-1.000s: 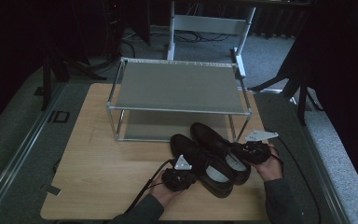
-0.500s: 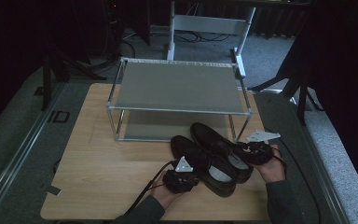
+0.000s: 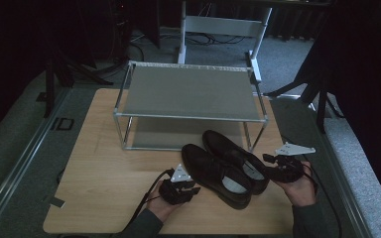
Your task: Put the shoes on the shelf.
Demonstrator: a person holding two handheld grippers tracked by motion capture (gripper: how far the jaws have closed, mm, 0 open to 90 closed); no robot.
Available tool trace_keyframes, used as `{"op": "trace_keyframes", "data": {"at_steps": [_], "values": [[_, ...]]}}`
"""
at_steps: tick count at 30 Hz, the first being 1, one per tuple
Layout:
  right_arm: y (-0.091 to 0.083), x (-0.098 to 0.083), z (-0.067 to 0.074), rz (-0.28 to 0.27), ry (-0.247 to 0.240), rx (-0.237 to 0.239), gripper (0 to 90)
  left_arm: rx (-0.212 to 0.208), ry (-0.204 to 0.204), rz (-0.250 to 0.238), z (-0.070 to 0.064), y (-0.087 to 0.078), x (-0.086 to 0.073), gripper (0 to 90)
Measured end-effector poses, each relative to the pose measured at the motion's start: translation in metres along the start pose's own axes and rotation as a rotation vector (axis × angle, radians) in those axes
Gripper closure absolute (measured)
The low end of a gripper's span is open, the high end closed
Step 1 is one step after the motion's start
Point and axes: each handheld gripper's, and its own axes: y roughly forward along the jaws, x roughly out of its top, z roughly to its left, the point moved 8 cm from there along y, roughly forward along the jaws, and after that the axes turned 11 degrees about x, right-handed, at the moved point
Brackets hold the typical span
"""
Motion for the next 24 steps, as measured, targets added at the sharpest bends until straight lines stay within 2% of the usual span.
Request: {"op": "trace_keyframes", "data": {"at_steps": [6,7,9,13,17,21,24], "values": [[0.001,0.001,0.004,0.021,0.017,0.017,50.7,0.019,-0.031,-0.004,0.011,-0.006,-0.004,68.2],[0.003,-0.001,0.008,0.044,0.013,0.031,53.5,0.022,-0.034,-0.006,0.013,-0.007,-0.004,68.1],[0.004,-0.002,0.011,0.055,0.012,0.042,53.6,0.022,-0.038,-0.007,0.014,-0.007,-0.005,68.1],[0.008,-0.002,0.025,0.086,-0.005,0.062,53.2,0.023,-0.041,-0.009,0.014,-0.006,-0.003,67.5],[0.011,-0.004,0.031,0.097,-0.008,0.065,51.7,0.019,-0.041,-0.008,0.013,-0.004,-0.001,67.3],[0.019,-0.011,0.036,0.138,-0.006,0.074,49.6,0.011,-0.041,-0.004,0.011,0.001,0.0,67.3],[0.028,-0.016,0.037,0.191,-0.008,0.07,49.1,-0.002,-0.033,-0.005,0.005,0.004,0.002,67.3]]}}
